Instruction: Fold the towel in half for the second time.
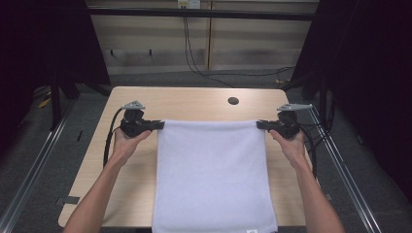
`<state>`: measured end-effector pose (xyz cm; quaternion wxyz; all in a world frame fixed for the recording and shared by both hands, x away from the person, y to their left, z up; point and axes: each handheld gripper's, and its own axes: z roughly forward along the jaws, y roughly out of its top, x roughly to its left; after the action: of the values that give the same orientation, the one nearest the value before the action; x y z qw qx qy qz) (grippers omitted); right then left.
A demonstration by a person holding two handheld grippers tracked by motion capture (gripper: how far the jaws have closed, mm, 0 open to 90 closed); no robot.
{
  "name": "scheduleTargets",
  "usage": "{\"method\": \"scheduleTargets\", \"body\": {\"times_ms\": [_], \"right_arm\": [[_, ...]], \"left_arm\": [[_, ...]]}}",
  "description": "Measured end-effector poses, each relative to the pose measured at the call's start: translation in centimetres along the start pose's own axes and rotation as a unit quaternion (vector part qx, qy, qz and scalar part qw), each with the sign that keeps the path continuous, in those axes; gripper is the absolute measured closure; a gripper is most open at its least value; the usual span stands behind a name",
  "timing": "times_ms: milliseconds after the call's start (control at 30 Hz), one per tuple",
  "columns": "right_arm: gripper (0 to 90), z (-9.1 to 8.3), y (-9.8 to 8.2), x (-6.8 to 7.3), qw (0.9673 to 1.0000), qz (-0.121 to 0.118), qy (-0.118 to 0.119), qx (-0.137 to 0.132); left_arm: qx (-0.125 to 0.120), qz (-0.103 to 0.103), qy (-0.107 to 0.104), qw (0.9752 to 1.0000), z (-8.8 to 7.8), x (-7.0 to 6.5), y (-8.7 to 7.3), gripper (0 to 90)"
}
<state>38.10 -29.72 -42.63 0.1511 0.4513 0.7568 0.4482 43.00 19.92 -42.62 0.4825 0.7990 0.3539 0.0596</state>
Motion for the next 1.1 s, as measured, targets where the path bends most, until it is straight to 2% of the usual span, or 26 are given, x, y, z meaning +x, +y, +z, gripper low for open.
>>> {"method": "scheduleTargets", "body": {"times_ms": [67,133,167,300,367,400,433,467,500,533,567,600,633,667,767,800,900,933,967,1000,1033,1067,1100], "right_arm": [[86.5,0.1,0.2,-0.1,1.0,0.002,-0.001,-0.004],[86.6,0.5,0.8,-0.4,0.9999,0.003,-0.006,-0.01],[86.6,0.5,1.0,-0.5,0.9999,0.002,-0.007,-0.011],[86.6,0.3,2.0,-0.8,0.9995,0.007,-0.013,-0.027],[86.6,-0.1,2.4,-0.6,0.9988,0.014,-0.007,-0.047],[86.6,-0.5,2.4,-0.1,0.9987,0.008,-0.001,-0.051],[86.6,-0.7,2.3,0.2,0.9987,0.002,0.001,-0.052],[86.6,-1.1,2.0,0.7,0.9987,-0.007,0.005,-0.05],[86.6,-1.1,2.0,0.7,0.9987,-0.007,0.005,-0.05],[86.6,-2.1,1.4,1.7,0.9983,-0.021,0.015,-0.053],[86.6,-2.1,1.4,1.7,0.9983,-0.021,0.015,-0.053],[86.6,-3.5,0.9,2.4,0.9977,-0.031,0.025,-0.055],[86.6,-3.5,0.9,2.4,0.9977,-0.031,0.025,-0.055],[86.6,-4.7,0.6,2.8,0.9972,-0.034,0.029,-0.06],[86.6,-6.1,0.6,3.1,0.9965,-0.039,0.031,-0.067],[86.6,-6.6,0.7,3.3,0.9961,-0.042,0.034,-0.07],[86.5,-7.3,0.6,3.8,0.9954,-0.051,0.034,-0.074],[86.5,-7.8,-0.1,4.5,0.9946,-0.056,0.041,-0.076],[86.5,-7.8,-0.1,4.5,0.9946,-0.056,0.041,-0.076],[86.5,-7.9,-1.0,4.8,0.9949,-0.054,0.047,-0.07],[86.5,-7.9,-1.0,4.8,0.9949,-0.054,0.047,-0.07],[86.4,-8.0,-2.3,5.2,0.9955,-0.056,0.052,-0.056],[86.3,-8.0,-3.0,5.4,0.9956,-0.055,0.057,-0.049]], "left_arm": [[-0.004,-0.001,0.001,1.0,0.1,0.2,0.3,85.0],[-0.014,0.01,0.008,0.9998,0.1,0.2,0.9,85.0],[-0.027,0.002,0.002,0.9996,0.0,0.3,1.3,85.0],[-0.032,0.005,0.011,0.9994,-0.2,0.1,2.2,85.0],[-0.038,0.004,-0.001,0.9993,-0.4,-0.5,2.1,85.0],[-0.032,0.021,0.007,0.9992,-0.6,-1.2,1.8,85.0],[-0.032,0.021,0.007,0.9992,-0.6,-1.2,1.8,85.0],[-0.03,0.028,-0.003,0.9991,-1.2,-1.8,1.1,85.0],[-0.03,0.028,-0.003,0.9991,-1.2,-1.8,1.1,85.0],[-0.03,0.033,-0.003,0.999,-1.6,-2.1,0.8,85.0],[-0.034,0.035,-0.006,0.9988,-2.1,-2.2,0.5,85.0],[-0.04,0.037,-0.01,0.9984,-3.1,-2.6,0.2,84.9],[-0.04,0.037,-0.01,0.9984,-3.1,-2.6,0.2,84.9],[-0.042,0.04,-0.015,0.9982,-3.9,-2.9,0.2,85.0],[-0.048,0.046,-0.018,0.9976,-4.8,-3.4,0.2,84.9],[-0.06,0.055,-0.023,0.9964,-5.7,-4.3,0.2,84.9],[-0.067,0.061,-0.029,0.9955,-6.5,-5.1,-0.2,84.9],[-0.067,0.06,-0.032,0.9954,-6.6,-5.4,-0.7,84.9],[-0.068,0.061,-0.034,0.9953,-6.7,-5.5,-1.1,84.9],[-0.061,0.058,-0.038,0.9957,-6.6,-5.7,-2.3,84.9],[-0.061,0.058,-0.038,0.9957,-6.6,-5.7,-2.3,84.8],[-0.056,0.058,-0.039,0.996,-6.5,-5.9,-3.6,84.7],[-0.056,0.058,-0.039,0.996,-6.5,-5.9,-3.6,84.5]]}}
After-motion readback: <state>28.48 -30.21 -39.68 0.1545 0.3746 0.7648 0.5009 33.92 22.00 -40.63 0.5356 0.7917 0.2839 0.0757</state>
